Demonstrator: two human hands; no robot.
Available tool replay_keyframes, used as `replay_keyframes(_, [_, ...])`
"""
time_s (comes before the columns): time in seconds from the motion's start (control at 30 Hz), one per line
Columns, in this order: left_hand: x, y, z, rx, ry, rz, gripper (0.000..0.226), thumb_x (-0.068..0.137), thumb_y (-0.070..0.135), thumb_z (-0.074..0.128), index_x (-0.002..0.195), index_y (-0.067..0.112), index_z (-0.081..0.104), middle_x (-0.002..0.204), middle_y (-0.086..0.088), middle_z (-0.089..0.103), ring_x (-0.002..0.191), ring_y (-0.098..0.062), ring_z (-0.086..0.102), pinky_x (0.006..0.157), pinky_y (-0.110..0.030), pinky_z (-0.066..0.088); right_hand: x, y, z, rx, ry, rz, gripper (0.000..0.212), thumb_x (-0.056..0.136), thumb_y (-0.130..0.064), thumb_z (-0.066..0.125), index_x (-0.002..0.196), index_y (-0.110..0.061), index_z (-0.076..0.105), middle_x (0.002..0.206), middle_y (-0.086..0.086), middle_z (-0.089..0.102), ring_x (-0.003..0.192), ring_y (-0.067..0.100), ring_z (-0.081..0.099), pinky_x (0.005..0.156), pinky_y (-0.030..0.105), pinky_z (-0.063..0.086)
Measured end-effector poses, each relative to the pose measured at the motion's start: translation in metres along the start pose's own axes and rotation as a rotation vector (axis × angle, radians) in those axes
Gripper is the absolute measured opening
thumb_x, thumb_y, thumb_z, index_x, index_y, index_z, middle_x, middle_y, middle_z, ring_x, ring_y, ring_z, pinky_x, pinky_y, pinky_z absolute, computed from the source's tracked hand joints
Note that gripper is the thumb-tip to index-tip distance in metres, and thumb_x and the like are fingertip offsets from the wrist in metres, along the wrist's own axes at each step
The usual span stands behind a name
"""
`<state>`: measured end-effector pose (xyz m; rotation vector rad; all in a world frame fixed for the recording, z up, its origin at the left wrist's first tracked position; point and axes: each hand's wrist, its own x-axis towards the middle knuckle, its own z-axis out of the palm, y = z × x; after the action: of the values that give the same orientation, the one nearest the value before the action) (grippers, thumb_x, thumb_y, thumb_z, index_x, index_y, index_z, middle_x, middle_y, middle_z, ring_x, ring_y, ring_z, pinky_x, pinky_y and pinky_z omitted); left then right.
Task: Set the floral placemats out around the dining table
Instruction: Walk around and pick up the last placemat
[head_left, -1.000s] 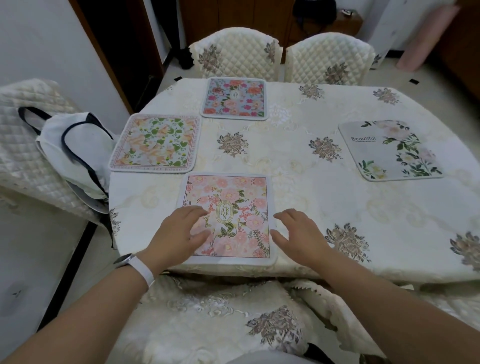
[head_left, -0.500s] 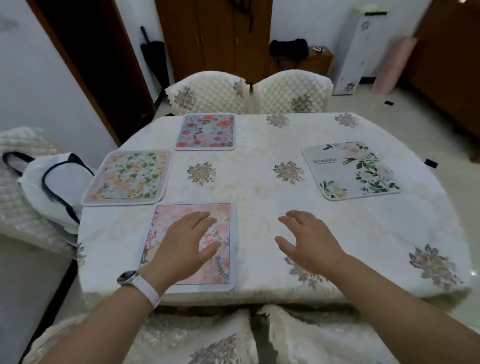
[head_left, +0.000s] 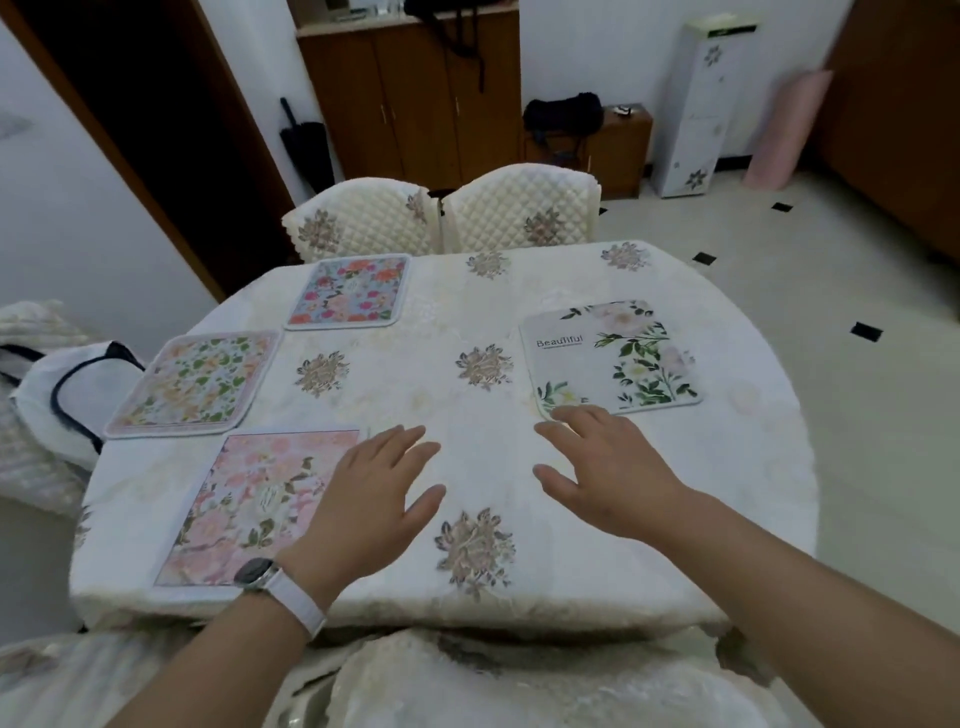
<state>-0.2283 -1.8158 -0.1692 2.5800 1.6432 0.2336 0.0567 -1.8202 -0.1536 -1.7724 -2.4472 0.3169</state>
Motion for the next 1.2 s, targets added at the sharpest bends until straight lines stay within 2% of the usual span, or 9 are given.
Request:
replay_keyframes(0.2, [0.008, 0.018, 0.000, 0.001, -0.036, 0.006, 0.061, 0.090, 0.062, 0.036, 0.140, 0.030, 0.048, 0.152, 0.006, 0.042, 0.142, -0.020, 0.033, 0.112, -0.044, 0.028, -0.016, 0.025, -0.008, 0.006, -0.012, 0.042, 0.080, 0.081, -0.064, 0.012, 0.143, -0.025, 0.043, 0.151, 0.000, 0.041, 0.139, 0.023, 0.032, 0.110, 0.040, 0.028])
replay_keyframes(0.3, [0.015, 0.026, 0.003, -0.010, -0.018, 0.032, 0.060, 0.090, 0.060, 0.038, 0.138, 0.028, 0.050, 0.150, 0.005, 0.045, 0.140, -0.021, 0.035, 0.110, -0.042, 0.028, -0.024, 0.032, -0.007, 0.005, -0.023, 0.081, 0.081, 0.081, -0.064, 0.009, 0.143, -0.025, 0.042, 0.151, -0.001, 0.039, 0.138, 0.022, 0.032, 0.109, 0.039, 0.028])
replay_keyframes(0.4, [0.022, 0.033, 0.007, -0.056, -0.019, 0.050, 0.059, 0.090, 0.059, 0.038, 0.137, 0.027, 0.053, 0.148, 0.003, 0.048, 0.139, -0.023, 0.038, 0.109, -0.044, 0.030, -0.032, 0.032, -0.006, -0.013, -0.034, 0.126, 0.069, 0.090, -0.061, 0.018, 0.144, -0.025, 0.041, 0.152, -0.001, 0.038, 0.139, 0.020, 0.031, 0.110, 0.038, 0.027])
replay_keyframes(0.53, [0.037, 0.039, 0.020, -0.112, -0.043, 0.102, 0.062, 0.089, 0.060, 0.035, 0.137, 0.027, 0.053, 0.149, 0.004, 0.047, 0.140, -0.023, 0.037, 0.110, -0.043, 0.029, -0.044, 0.034, -0.013, -0.036, -0.035, 0.194, 0.074, 0.086, -0.062, 0.015, 0.144, -0.026, 0.041, 0.152, -0.002, 0.039, 0.138, 0.019, 0.032, 0.109, 0.037, 0.028])
replay_keyframes(0.67, [0.060, 0.054, 0.033, -0.130, -0.062, 0.188, 0.064, 0.088, 0.062, 0.034, 0.138, 0.027, 0.051, 0.150, 0.004, 0.046, 0.141, -0.023, 0.036, 0.110, -0.044, 0.030, -0.059, 0.047, -0.018, -0.066, -0.022, 0.276, 0.059, 0.095, -0.055, 0.032, 0.144, -0.024, 0.042, 0.151, 0.000, 0.039, 0.138, 0.022, 0.033, 0.109, 0.040, 0.029])
replay_keyframes(0.97, [0.088, 0.119, 0.052, -0.160, -0.141, 0.319, 0.068, 0.087, 0.066, 0.034, 0.141, 0.028, 0.048, 0.151, 0.005, 0.044, 0.140, -0.020, 0.036, 0.110, -0.044, 0.033, -0.105, 0.094, -0.022, -0.039, 0.025, 0.389, 0.054, 0.097, -0.050, 0.040, 0.143, -0.022, 0.044, 0.150, 0.001, 0.041, 0.137, 0.023, 0.035, 0.110, 0.040, 0.030])
replay_keyframes(1.2, [0.121, 0.201, 0.075, -0.147, -0.143, 0.282, 0.069, 0.085, 0.066, 0.034, 0.141, 0.027, 0.048, 0.150, 0.004, 0.044, 0.138, -0.021, 0.037, 0.109, -0.043, 0.033, -0.138, 0.179, -0.016, 0.008, 0.016, 0.428, 0.054, 0.099, -0.050, 0.040, 0.146, -0.024, 0.041, 0.152, -0.001, 0.038, 0.138, 0.022, 0.033, 0.110, 0.040, 0.030])
